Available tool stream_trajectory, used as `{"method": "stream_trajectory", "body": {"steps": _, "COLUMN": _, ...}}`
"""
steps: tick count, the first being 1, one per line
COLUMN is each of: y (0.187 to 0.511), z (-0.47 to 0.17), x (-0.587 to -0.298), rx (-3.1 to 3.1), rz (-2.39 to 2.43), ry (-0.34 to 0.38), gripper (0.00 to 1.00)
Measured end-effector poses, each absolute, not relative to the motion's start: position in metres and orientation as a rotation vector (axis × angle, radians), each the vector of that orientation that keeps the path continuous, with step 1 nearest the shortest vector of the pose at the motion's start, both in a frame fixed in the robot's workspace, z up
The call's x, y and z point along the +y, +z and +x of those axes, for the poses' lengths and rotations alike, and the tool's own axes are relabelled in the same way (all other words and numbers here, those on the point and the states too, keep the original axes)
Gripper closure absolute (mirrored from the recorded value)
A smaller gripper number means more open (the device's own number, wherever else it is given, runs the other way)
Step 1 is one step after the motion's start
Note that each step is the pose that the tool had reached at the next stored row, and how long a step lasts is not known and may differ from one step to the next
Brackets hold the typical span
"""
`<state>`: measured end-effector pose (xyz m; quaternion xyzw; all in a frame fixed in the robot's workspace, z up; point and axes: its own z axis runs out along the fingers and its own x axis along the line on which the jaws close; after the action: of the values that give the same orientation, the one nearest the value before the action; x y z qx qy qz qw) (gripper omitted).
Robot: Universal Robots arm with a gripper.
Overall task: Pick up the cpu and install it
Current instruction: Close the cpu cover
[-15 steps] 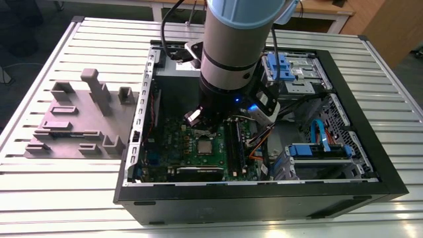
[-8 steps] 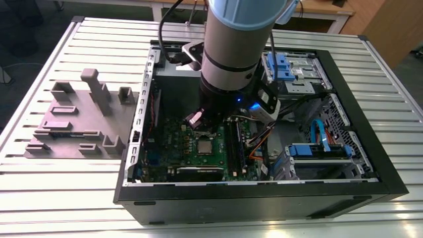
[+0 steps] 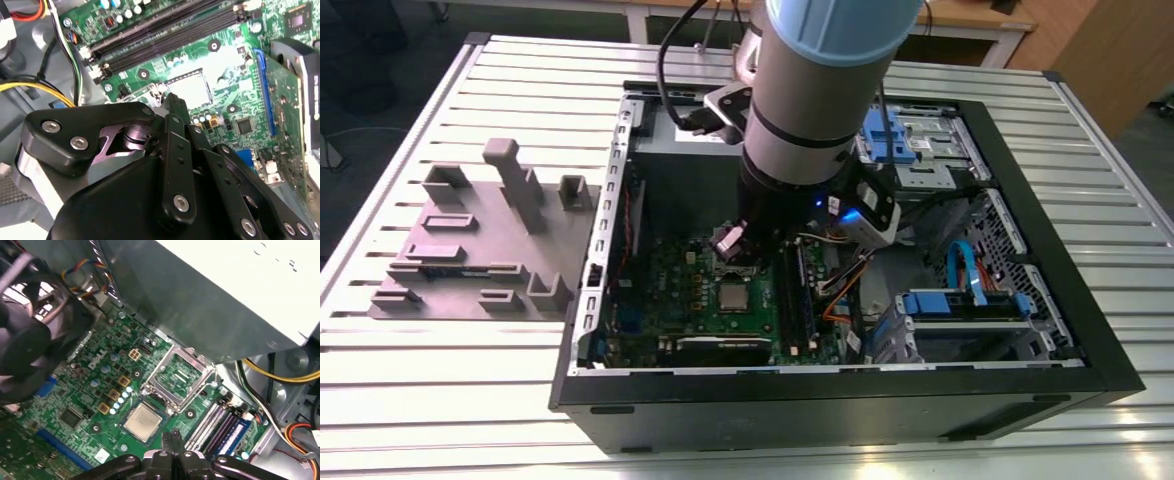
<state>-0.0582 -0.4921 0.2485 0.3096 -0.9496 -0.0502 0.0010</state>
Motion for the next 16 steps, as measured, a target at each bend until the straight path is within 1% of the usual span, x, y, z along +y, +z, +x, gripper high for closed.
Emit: {"method": "stream_trajectory", "body": {"steps": 16, "y": 0.2480, "z": -0.0544, "x": -0.4920, "rx": -2.981, "rz": 0.972, "ry": -0.158, "gripper": 0.90}}
